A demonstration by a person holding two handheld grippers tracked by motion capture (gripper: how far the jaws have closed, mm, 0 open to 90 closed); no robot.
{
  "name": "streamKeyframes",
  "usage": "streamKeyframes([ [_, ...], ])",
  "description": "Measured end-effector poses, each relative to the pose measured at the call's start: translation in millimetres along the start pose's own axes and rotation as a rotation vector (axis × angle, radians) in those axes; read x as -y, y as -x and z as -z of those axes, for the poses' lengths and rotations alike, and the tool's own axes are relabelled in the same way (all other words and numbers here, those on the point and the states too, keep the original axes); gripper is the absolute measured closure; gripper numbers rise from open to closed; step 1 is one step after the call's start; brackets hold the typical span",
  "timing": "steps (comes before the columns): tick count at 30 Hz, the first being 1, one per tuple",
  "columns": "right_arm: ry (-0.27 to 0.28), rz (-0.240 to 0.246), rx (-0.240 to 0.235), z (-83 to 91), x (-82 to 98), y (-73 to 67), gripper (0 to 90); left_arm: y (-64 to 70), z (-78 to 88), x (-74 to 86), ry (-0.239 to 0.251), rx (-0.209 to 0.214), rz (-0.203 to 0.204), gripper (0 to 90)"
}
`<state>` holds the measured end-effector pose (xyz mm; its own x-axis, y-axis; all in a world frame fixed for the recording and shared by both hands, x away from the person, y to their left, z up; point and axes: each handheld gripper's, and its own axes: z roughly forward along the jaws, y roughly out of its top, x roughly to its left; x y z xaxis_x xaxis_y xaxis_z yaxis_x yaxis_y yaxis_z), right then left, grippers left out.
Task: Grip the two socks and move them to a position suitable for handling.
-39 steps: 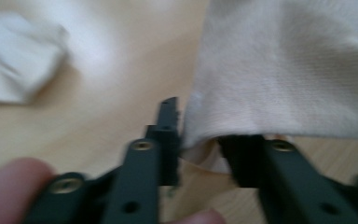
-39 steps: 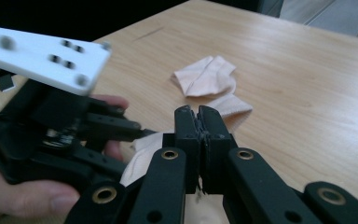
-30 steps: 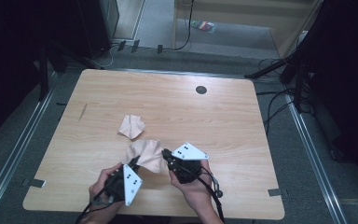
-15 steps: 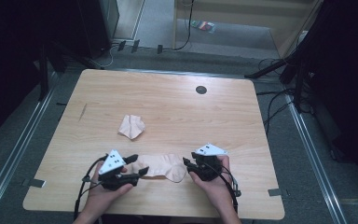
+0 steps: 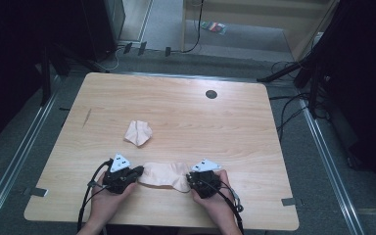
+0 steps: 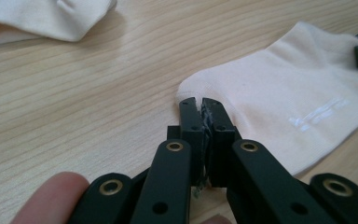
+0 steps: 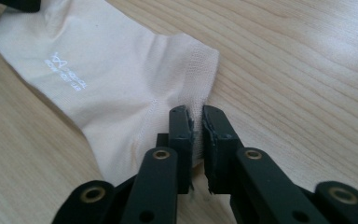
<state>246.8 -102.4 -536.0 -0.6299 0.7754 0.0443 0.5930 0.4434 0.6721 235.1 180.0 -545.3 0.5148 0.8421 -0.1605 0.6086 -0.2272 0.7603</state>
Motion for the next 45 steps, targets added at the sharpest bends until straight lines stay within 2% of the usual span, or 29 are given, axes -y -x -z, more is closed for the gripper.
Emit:
streamKeyframes([
  [2, 0.005, 0.006, -0.012, 5.1, -2.0, -0.2, 85.1, 1.1, 6.4, -1.4, 0.01, 0.018, -0.007, 89.5],
  [5, 0.039, 0.006, -0.018, 18.8, -7.4, 1.4, 85.3, 3.6, 15.1, -2.0, 0.02, 0.034, -0.013, 89.6],
  [7, 0.052, 0.003, -0.019, 27.1, -9.1, 2.9, 85.4, 5.0, 16.7, -1.3, 0.008, 0.046, -0.022, 89.6],
  [8, 0.047, 0.009, -0.022, 29.3, -8.7, 4.2, 85.4, 5.9, 16.2, -0.3, -0.003, 0.049, -0.024, 89.6],
  [11, 0.004, 0.015, -0.034, 25.8, -3.5, 8.2, 85.2, 8.0, 12.0, 3.9, -0.028, 0.067, 0.011, 89.4],
  [12, -0.015, 0.012, -0.053, 22.3, -1.6, 10.2, 83.6, 9.1, 10.1, 5.4, -0.033, 0.051, 0.008, 88.8],
  [13, -0.03, 0.015, -0.071, 18.7, 0.2, 12.0, 77.6, 9.2, 8.8, 6.6, -0.032, 0.046, 0.007, 85.2],
  [15, -0.011, 0.013, -0.046, 14.7, 2.2, 14.5, 57.3, 7.5, 8.2, 7.0, -0.013, 0.028, 0.027, 64.2],
  [17, 0.039, -0.031, -0.04, 15.7, 1.4, 19.8, 46.3, 2.0, 10.0, 4.8, 0.015, 0.009, 0.055, 42.0],
  [20, 0.156, -0.094, -0.015, 22.0, 1.2, 30.4, 36.4, -9.0, 12.2, 2.1, 0.066, -0.03, 0.082, 31.9],
  [23, 0.208, -0.134, 0.035, 25.5, 3.1, 40.4, 27.7, -20.4, 9.3, -1.0, 0.1, -0.068, 0.1, 30.1],
  [27, 0.246, -0.2, 0.027, 26.9, 4.4, 51.7, 22.6, -32.1, 2.5, -9.7, 0.119, -0.133, 0.102, 27.8],
  [31, 0.251, -0.227, 0.055, 25.2, 5.9, 57.2, 15.5, -43.9, -6.5, -18.1, 0.14, -0.197, 0.107, 27.3],
  [35, 0.243, -0.225, 0.062, 25.7, 10.0, 58.6, 14.5, -60.7, -11.6, -26.4, 0.177, -0.25, 0.163, 27.4],
  [38, 0.236, -0.236, 0.072, 27.6, 12.0, 60.4, 14.6, -75.5, -16.1, -34.7, 0.191, -0.311, 0.204, 25.4],
  [41, 0.234, -0.246, 0.086, 28.3, 13.2, 62.2, 15.0, -86.2, -21.0, -42.4, 0.21, -0.321, 0.248, 25.6],
  [43, 0.224, -0.251, 0.088, 27.3, 13.5, 62.1, 15.0, -89.9, -27.4, -47.2, 0.199, -0.321, 0.252, 26.1],
  [45, 0.217, -0.248, 0.089, 25.5, 13.3, 61.6, 15.0, -90.1, -34.3, -51.5, 0.178, -0.303, 0.251, 26.6],
])
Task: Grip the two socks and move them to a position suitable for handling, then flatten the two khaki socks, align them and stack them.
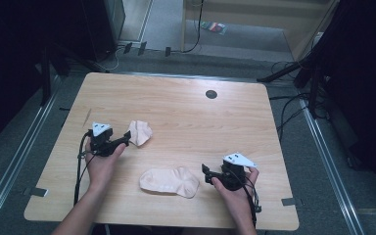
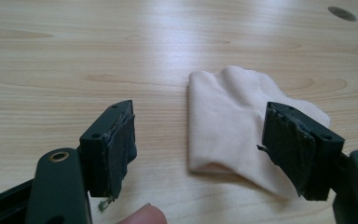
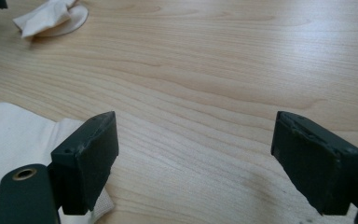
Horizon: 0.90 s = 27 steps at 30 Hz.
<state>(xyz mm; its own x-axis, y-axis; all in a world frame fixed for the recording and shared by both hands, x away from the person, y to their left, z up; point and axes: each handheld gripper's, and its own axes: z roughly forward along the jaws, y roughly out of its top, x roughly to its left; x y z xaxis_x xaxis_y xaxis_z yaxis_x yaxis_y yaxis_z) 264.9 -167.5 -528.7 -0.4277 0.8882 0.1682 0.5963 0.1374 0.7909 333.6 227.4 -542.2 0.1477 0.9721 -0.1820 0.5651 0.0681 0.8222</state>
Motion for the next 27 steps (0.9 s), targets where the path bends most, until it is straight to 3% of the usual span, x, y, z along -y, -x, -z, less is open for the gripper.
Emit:
streamKeyframes([
  [2, -0.006, -0.001, 0.0, -1.8, 0.0, -0.8, 15.2, 5.1, -7.3, -1.1, -0.041, -0.005, -0.026, 28.5],
  [5, -0.013, 0.004, 0.003, -3.6, -0.1, -1.6, 15.5, 11.9, -15.1, 0.4, -0.085, -0.049, -0.066, 34.4],
  [7, -0.014, 0.009, 0.003, -3.8, -0.3, -1.9, 15.9, 14.3, -16.4, 0.4, -0.083, -0.084, -0.08, 43.2],
  [10, -0.017, 0.007, 0.008, -3.2, -0.3, -2.6, 16.7, 15.8, -16.5, -0.5, -0.1, -0.078, -0.095, 64.3],
  [13, -0.024, 0.006, 0.015, -3.6, -0.5, -3.0, 17.2, 16.3, -13.6, -2.7, -0.108, -0.005, -0.098, 87.4],
  [19, -0.006, 0.01, 0.034, -2.2, -4.9, -7.4, 18.5, 31.2, 5.6, -7.1, -0.054, 0.1, -0.109, 89.6],
  [23, 0.05, 0.026, 0.05, 1.9, -11.7, -14.9, 25.5, 43.3, 19.1, -4.4, -0.018, 0.16, -0.091, 89.7],
  [27, 0.099, -0.003, -0.016, 4.5, -19.2, -24.9, 33.0, 55.0, 33.8, -1.3, 0.014, 0.225, -0.09, 89.8],
])
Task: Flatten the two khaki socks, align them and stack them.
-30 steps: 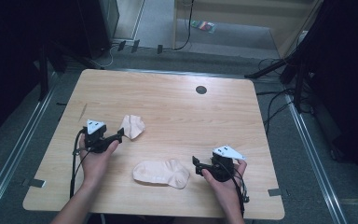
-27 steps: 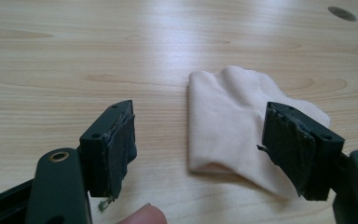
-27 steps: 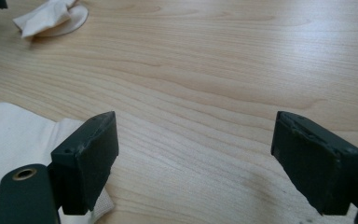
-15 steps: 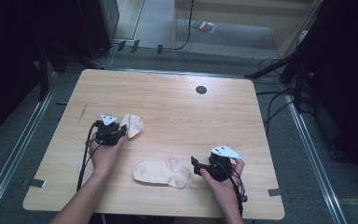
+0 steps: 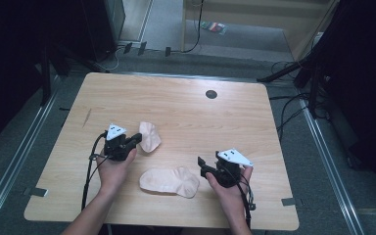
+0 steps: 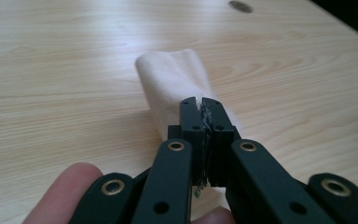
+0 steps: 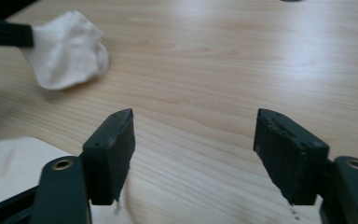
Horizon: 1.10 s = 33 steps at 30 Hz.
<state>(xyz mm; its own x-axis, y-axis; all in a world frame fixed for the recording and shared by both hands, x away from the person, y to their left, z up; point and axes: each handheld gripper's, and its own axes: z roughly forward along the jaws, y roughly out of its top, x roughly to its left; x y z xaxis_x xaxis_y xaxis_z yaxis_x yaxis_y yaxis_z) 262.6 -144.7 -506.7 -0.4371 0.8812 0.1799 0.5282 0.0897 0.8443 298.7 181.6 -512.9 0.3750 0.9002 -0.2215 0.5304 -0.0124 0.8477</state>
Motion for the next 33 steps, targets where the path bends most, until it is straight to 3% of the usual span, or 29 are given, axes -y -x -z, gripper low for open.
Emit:
streamKeyframes([
  [5, 0.01, 0.007, -0.074, -6.7, -1.9, -19.6, 39.7, 19.2, 14.5, 0.1, 0.045, 0.087, -0.014, 89.8],
  [11, -0.019, 0.032, -0.119, -20.1, 2.8, -37.8, 40.7, 33.1, 19.7, 2.1, 0.057, 0.172, -0.005, 89.8],
  [14, -0.008, -0.014, -0.167, -23.0, 2.5, -38.2, 43.0, 38.3, 21.2, 6.4, 0.066, 0.223, -0.007, 89.8],
  [15, -0.001, -0.041, -0.18, -22.9, 1.9, -37.0, 46.6, 39.9, 21.9, 8.1, 0.064, 0.231, -0.016, 89.8],
  [17, 0.014, -0.052, -0.189, -23.3, 1.0, -34.7, 53.8, 42.0, 22.4, 10.8, 0.063, 0.258, -0.018, 89.8],
  [21, 0.0, -0.042, -0.218, -27.5, 2.6, -34.1, 57.2, 42.3, 20.1, 13.0, 0.059, 0.27, -0.014, 89.8],
  [23, -0.013, -0.022, -0.216, -29.5, 4.2, -36.0, 52.8, 41.6, 18.9, 13.1, 0.056, 0.261, -0.014, 89.8],
  [25, -0.026, 0.006, -0.211, -31.3, 5.5, -39.2, 49.5, 37.7, 10.8, 13.1, 0.049, 0.225, -0.006, 89.8],
  [30, -0.036, 0.009, -0.153, -34.1, 5.1, -40.1, 50.0, 34.5, -10.7, 10.9, 0.019, 0.219, 0.045, 89.7],
  [33, -0.051, -0.005, -0.128, -34.8, 5.5, -35.8, 50.5, 35.9, -22.3, 15.5, -0.049, 0.191, 0.037, 89.4],
])
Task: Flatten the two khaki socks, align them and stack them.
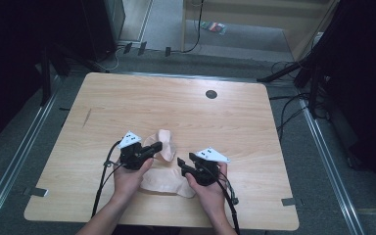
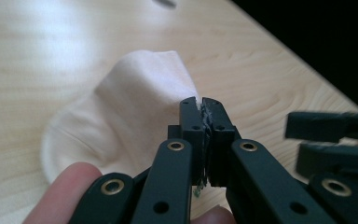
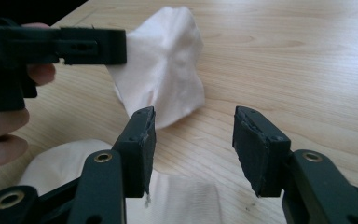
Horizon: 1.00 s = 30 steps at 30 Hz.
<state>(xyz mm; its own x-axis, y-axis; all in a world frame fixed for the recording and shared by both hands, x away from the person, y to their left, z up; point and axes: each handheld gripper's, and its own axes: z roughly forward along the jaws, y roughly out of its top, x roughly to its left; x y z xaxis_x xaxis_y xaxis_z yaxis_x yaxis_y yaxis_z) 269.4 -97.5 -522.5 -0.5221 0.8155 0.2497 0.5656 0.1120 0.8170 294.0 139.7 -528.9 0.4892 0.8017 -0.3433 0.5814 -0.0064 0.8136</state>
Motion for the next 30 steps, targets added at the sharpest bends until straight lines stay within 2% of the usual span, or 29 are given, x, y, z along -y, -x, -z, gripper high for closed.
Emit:
streamKeyframes([
  [2, -0.001, -0.004, 0.01, 0.3, 0.9, 3.2, 50.8, -1.5, -4.0, 2.8, -0.038, -0.019, -0.013, 86.3],
  [3, -0.002, -0.007, 0.01, 0.7, 1.2, 4.3, 50.9, -3.0, -3.5, 2.6, -0.047, -0.021, -0.015, 79.6],
  [5, -0.004, -0.012, 0.018, 1.4, 1.1, 5.4, 51.5, -5.3, 2.5, -0.6, -0.024, -0.008, -0.02, 63.3],
  [6, -0.003, -0.007, 0.018, 1.5, 0.9, 6.3, 52.1, -6.3, 7.2, -2.8, -0.01, -0.013, -0.033, 58.7],
  [8, -0.004, 0.001, 0.022, 2.7, -0.3, 8.2, 55.0, -12.2, 15.9, -6.6, 0.014, -0.037, -0.048, 51.2],
  [10, -0.006, 0.008, 0.032, 3.8, -2.3, 10.8, 58.1, -23.3, 21.7, -7.9, 0.019, -0.101, -0.045, 49.9],
  [13, -0.016, 0.007, 0.052, 2.5, -6.5, 14.9, 62.3, -43.1, 23.8, -4.0, 0.01, -0.211, -0.027, 50.7],
  [15, -0.049, 0.01, 0.046, -3.2, -8.4, 15.2, 63.6, -54.4, 23.0, -1.0, 0.001, -0.258, -0.016, 51.1],
  [16, -0.066, 0.019, 0.042, -7.7, -8.5, 14.3, 63.9, -54.4, 23.0, -1.0, 0.001, -0.258, -0.016, 51.8],
  [17, -0.08, 0.026, 0.031, -11.8, -8.2, 13.1, 65.2, -62.9, 20.6, 0.8, -0.007, -0.281, -0.01, 52.2],
  [19, -0.095, 0.036, 0.004, -19.1, -7.7, 11.5, 68.4, -68.6, 18.9, 1.2, -0.006, -0.295, -0.012, 53.5],
  [22, -0.127, 0.036, 0.013, -28.8, -8.7, 10.8, 71.3, -75.8, 18.0, -0.6, 0.01, -0.324, -0.001, 55.5],
  [26, -0.192, 0.065, 0.034, -40.2, -11.0, 10.9, 75.2, -82.1, 12.5, -4.3, -0.003, -0.305, 0.006, 61.1],
  [27, -0.204, 0.088, 0.034, -42.2, -11.7, 10.6, 77.8, -82.1, 12.5, -4.3, -0.003, -0.305, 0.006, 64.9],
  [28, -0.221, 0.107, 0.036, -44.0, -12.3, 9.5, 80.1, -81.1, 8.9, -5.2, -0.03, -0.281, -0.012, 71.1],
  [30, -0.24, 0.151, 0.039, -47.5, -12.8, 8.7, 84.3, -79.3, 5.5, -5.8, -0.067, -0.26, -0.032, 80.6],
])
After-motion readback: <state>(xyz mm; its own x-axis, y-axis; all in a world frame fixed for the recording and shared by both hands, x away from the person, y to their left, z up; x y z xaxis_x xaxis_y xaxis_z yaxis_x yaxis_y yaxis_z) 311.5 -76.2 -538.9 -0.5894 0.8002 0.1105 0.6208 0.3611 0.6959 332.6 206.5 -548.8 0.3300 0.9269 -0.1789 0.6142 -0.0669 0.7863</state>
